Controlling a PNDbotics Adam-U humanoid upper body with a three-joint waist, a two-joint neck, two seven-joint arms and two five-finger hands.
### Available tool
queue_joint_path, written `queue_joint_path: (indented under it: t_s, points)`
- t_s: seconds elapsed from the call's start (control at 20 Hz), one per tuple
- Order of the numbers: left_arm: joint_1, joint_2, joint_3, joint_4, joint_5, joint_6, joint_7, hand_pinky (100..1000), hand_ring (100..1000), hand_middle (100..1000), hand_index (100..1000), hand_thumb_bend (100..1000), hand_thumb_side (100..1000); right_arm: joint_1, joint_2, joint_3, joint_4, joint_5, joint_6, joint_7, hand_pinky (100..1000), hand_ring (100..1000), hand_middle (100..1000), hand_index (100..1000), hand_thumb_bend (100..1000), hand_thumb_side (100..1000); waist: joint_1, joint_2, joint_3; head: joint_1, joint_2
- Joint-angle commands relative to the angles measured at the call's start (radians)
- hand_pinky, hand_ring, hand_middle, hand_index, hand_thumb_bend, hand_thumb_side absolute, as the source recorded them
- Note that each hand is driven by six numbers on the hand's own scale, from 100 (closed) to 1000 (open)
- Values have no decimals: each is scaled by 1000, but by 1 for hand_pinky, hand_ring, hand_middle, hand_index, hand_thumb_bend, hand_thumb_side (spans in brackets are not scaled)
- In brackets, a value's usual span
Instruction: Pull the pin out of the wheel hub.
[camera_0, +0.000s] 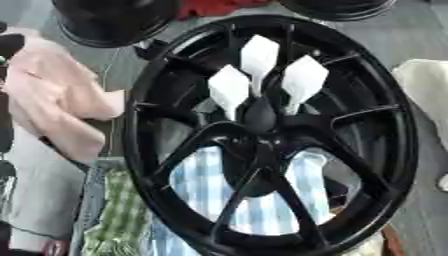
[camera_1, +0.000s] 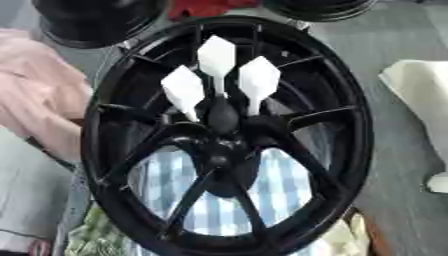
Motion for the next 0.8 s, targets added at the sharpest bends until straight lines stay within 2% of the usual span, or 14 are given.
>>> queue_joint_path:
  t_s: [0.05,0.45,0.7,0.8]
  points:
    - [-5,84,4,-20,-13,-18,-3,850,692,664,787,100,702,2,-17,-6,-18,8,-3,-1,797,713,657,734,100,346,0,-11,-2,-2,-6]
    - [-8,391,-9,-20,-105,-86,-3,850,714,696,810,100,685,4,-3,-11,-18,30,-1,-16,793,709,652,733,100,354,15,7,-11,-32,-9]
    - [-33,593,-28,-20,-180,-83,-43,847,723,699,817,100,650,10,9,-10,-18,54,-2,-29,794,709,652,733,100,356,17,17,-23,-55,-15]
    - [-46,654,-38,-20,-194,-75,-75,846,725,699,818,100,642,13,12,-10,-18,62,-3,-33,794,709,652,733,100,355,17,19,-27,-59,-16]
